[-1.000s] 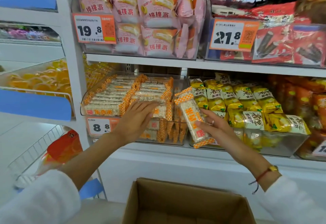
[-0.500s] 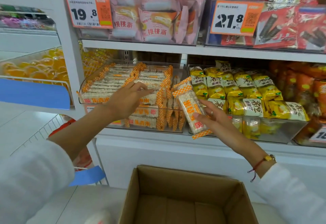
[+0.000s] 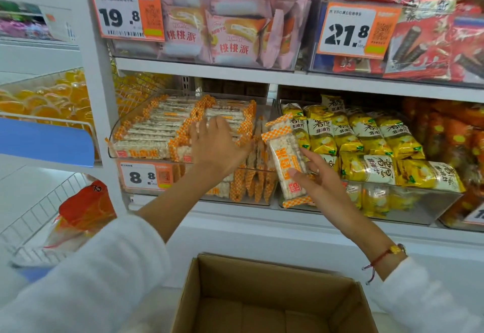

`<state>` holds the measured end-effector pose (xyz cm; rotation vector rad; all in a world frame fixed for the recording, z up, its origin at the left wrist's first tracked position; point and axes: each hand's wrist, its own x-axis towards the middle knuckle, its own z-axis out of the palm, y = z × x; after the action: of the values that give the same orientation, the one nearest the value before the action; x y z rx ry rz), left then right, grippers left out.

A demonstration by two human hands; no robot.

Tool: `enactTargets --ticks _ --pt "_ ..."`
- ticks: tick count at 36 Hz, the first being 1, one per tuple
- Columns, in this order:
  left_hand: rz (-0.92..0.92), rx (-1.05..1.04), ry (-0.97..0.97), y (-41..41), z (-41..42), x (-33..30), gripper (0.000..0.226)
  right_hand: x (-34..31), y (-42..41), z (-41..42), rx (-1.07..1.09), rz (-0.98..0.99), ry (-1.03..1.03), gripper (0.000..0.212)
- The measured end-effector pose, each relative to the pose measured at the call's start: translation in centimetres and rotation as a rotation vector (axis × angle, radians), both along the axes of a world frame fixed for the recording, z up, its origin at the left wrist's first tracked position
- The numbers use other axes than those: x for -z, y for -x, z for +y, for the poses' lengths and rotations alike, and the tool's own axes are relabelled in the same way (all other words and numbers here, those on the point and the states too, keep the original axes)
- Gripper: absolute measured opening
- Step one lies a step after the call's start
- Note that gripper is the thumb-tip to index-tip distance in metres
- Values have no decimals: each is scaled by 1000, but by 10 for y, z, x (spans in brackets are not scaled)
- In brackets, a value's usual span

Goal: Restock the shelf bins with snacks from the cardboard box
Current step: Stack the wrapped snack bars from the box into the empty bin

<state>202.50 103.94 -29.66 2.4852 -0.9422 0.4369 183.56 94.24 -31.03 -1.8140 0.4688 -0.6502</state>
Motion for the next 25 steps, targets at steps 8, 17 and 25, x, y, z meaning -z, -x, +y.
enactTargets --ticks 8,17,25 --pt "-61 58 -167 -12 -21 4 51 5 5 -14 143 40 85 52" --pt "4 46 -211 -15 -27 -5 70 -1 6 -17 181 10 39 45" --pt "173 171 -419 -26 -45 -20 65 1 0 -20 163 -5 50 52"
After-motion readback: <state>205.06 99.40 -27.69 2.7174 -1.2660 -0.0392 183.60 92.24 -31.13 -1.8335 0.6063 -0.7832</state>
